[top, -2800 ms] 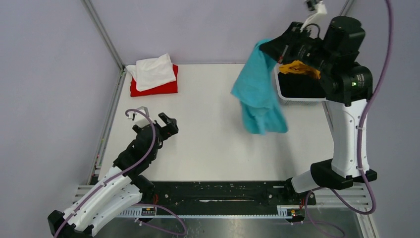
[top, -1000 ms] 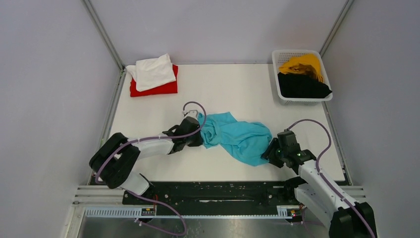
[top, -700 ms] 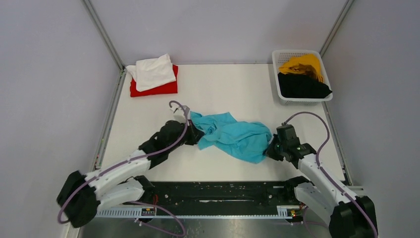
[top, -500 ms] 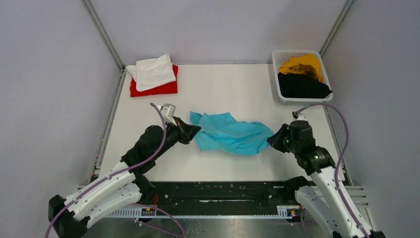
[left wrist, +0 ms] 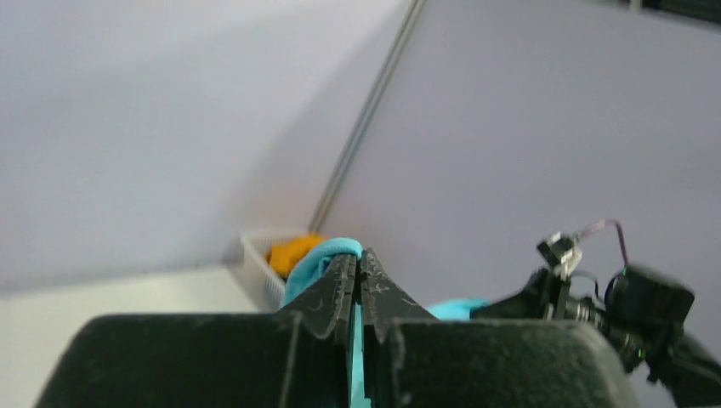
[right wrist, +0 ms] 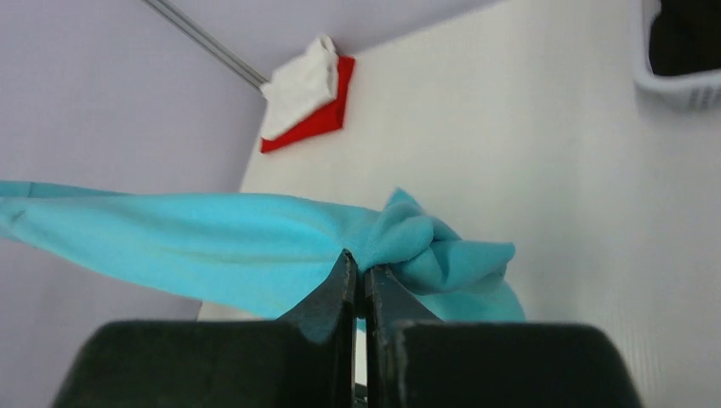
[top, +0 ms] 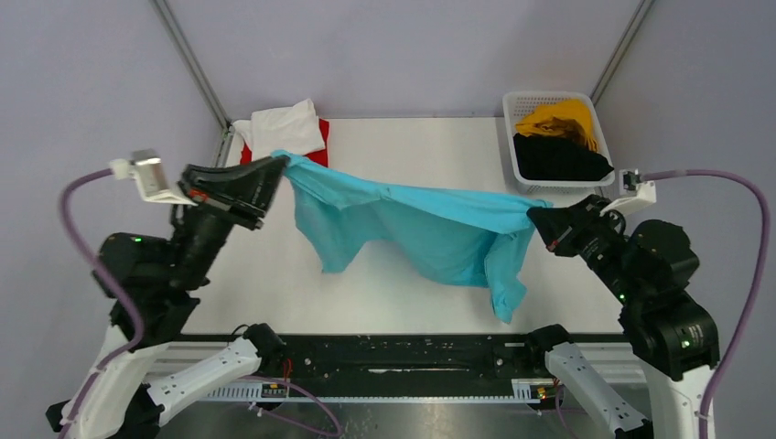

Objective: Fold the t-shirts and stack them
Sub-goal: Flatten out the tshirt

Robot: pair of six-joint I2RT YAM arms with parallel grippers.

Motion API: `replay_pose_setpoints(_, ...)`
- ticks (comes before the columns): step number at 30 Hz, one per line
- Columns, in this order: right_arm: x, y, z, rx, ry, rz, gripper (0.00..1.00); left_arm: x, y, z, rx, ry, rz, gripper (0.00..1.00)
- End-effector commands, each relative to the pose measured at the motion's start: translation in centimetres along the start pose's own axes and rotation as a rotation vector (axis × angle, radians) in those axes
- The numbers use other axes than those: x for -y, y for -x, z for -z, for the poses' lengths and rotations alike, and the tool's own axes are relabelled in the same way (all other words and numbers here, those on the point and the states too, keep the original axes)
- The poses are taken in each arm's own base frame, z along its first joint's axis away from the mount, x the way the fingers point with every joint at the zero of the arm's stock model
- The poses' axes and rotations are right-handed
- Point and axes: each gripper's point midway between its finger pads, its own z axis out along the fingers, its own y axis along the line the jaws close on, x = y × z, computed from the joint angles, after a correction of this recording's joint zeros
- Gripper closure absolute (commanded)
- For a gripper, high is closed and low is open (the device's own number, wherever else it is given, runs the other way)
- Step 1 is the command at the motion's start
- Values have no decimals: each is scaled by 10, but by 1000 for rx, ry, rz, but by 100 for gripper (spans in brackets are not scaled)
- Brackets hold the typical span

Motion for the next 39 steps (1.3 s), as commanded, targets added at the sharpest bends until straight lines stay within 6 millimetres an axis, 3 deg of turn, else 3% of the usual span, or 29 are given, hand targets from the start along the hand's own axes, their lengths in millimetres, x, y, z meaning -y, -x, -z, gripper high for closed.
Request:
replay_pose_setpoints(1,-36,38,21,74,107,79,100,13,59,-6,93,25,-110,100)
replay_pose_setpoints(5,-45,66,24,144,96,120,100,18,94,-17,156,65,-172,100)
replay_pose_setpoints(9,-49,73,-2,93,79,161,100,3,107,-44,190,173,-245,100)
replay_pose_setpoints(15,-34,76,-80,-21,-27,239,100,-64,98,-110,166,432,-379,100)
replay_pose_setpoints(18,-30,92,-116,-25,-65,299,100,-115,92,-152,102,489,-356,100)
replay_pose_setpoints(19,-32,108,-123,1,-74,315,100,-128,92,-165,80,496,-343,100)
replay_pose_setpoints(22,-34,142,-142,30,-89,332,100,-141,97,-197,46,466,-320,100)
replay_pose_setpoints(24,-36,159,-147,31,-94,334,100,-131,115,-201,94,442,-331,100)
replay_pose_setpoints(28,-49,170,-145,1,-58,357,100,-113,139,-187,165,419,-343,100)
replay_pose_setpoints(32,-34,144,-133,-111,-94,383,100,-132,117,-151,126,501,-343,100)
replay_pose_setpoints(34,-18,120,-130,-190,-120,394,100,-153,90,-122,97,580,-328,100)
replay_pose_setpoints(35,-4,99,-129,-262,-143,394,100,-167,72,-102,80,635,-312,100)
replay_pose_setpoints(39,39,25,-115,-445,-202,357,100,-215,-18,-20,8,799,-167,100)
